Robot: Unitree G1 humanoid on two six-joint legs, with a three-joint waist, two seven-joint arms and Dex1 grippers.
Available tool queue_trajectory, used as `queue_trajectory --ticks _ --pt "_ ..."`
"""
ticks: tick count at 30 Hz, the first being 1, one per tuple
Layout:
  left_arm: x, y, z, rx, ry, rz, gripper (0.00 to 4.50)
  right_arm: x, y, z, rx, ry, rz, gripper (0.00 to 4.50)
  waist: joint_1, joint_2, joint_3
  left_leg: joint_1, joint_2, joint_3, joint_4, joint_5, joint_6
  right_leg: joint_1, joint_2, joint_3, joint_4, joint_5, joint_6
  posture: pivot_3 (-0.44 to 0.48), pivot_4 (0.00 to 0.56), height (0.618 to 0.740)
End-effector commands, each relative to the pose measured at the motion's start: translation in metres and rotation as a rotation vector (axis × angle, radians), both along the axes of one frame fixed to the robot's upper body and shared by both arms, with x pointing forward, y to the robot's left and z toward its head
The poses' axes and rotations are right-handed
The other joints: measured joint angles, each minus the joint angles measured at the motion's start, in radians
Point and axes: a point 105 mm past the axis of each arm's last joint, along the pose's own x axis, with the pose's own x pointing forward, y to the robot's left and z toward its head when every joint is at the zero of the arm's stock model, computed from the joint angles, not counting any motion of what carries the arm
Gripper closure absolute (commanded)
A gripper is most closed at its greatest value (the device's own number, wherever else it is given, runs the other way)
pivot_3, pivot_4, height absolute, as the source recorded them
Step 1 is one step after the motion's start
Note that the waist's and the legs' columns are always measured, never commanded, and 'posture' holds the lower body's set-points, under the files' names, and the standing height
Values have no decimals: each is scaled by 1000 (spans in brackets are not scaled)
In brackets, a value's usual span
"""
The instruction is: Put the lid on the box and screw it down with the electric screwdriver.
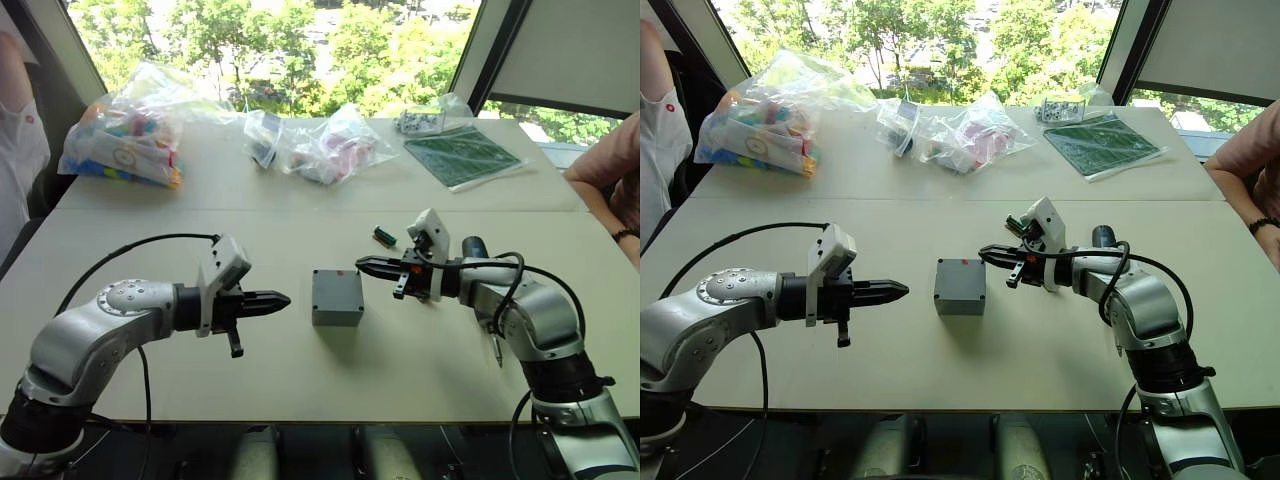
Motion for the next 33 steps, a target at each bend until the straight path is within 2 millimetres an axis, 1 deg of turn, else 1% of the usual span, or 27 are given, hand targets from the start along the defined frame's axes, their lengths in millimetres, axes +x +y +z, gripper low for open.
queue_trajectory --ticks 1,14,18,19,22,24,25,26,28,29,30,32,33 --pt "-1 -3 9 -6 -48 -14 4500 1 1 10 7 -42 12 4475 0 0 0 0 0 0 0 0 0 0 0 0 0 0 0 0 150 740" --pt "1 -5 11 -3 -55 -16 4500 0 4 4 -24 -47 31 4475 0 0 0 0 0 0 0 0 0 0 0 0 0 0 0 0 150 740" --pt "1 -7 12 -7 -57 -17 4500 2 2 8 -23 -53 21 3444 0 0 0 0 0 0 0 0 0 0 0 0 0 0 0 0 150 740" --pt "2 -7 13 -12 -59 -18 4500 3 0 10 -23 -55 21 2954 0 0 0 0 0 0 0 0 0 0 0 0 0 0 0 0 150 740" --pt "3 -10 17 -40 -64 -20 4500 6 -7 19 -18 -76 -6 1826 0 0 0 0 0 0 0 0 0 0 0 0 0 0 0 0 150 740" --pt "3 -13 22 -60 -74 -34 4500 9 -17 33 -14 -92 -42 1017 1 0 0 0 0 0 0 0 0 0 0 0 0 0 0 0 150 740" --pt "4 -15 24 -65 -81 -41 4500 10 -23 41 -1 -91 -60 724 3 0 0 0 0 0 0 0 0 0 0 0 0 0 0 0 150 740" --pt "4 -16 27 -70 -88 -48 4500 11 -29 51 16 -90 -83 724 4 0 0 0 0 0 0 0 0 0 0 0 0 0 0 0 150 740" --pt "4 -18 32 -75 -105 -69 4500 17 -49 67 12 -88 -162 724 3 0 1 -1 0 0 0 0 0 0 0 0 0 0 0 0 150 740" --pt "3 -20 35 -75 -119 -87 4500 22 -65 73 -29 -85 -233 724 4 0 1 -1 0 0 0 0 0 0 0 0 0 0 0 0 150 740" --pt "3 -22 37 -76 -127 -99 4500 25 -77 77 -58 -81 -282 724 4 0 1 -1 0 0 0 0 0 0 0 0 0 0 0 0 150 740" --pt "-3 -32 43 -64 -174 -180 4500 20 -116 85 -197 16 -372 147 6 0 1 -1 0 0 0 0 0 0 0 0 -1 0 0 0 150 740" --pt "-5 -36 44 -59 -188 -209 4500 16 -128 87 -236 60 -394 40 9 0 1 -1 -1 0 0 0 0 -1 -1 0 -2 0 0 0 150 740"
